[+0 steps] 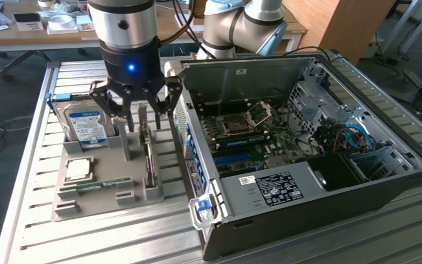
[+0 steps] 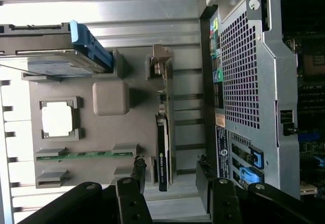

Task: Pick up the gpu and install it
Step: 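Pick up the gpu and move the gpu toward the slot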

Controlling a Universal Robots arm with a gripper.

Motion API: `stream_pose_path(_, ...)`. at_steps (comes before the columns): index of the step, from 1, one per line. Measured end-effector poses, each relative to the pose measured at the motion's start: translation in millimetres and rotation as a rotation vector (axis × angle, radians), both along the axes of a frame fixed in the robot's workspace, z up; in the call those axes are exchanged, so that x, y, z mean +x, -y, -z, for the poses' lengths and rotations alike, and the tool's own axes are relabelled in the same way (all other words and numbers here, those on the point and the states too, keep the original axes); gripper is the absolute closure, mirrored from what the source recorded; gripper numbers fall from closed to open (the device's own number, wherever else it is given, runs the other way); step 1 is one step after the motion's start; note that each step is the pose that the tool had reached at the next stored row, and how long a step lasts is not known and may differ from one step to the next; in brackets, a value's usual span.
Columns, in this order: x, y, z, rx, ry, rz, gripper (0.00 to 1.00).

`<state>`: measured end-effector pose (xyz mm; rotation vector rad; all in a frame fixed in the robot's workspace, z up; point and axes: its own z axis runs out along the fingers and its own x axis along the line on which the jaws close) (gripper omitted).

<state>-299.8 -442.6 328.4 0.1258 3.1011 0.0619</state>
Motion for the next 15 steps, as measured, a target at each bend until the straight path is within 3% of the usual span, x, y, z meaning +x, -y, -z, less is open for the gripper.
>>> stream_pose_path(15,0.0,0.0,25.9,0.0000,0.0000,0.000,0.47)
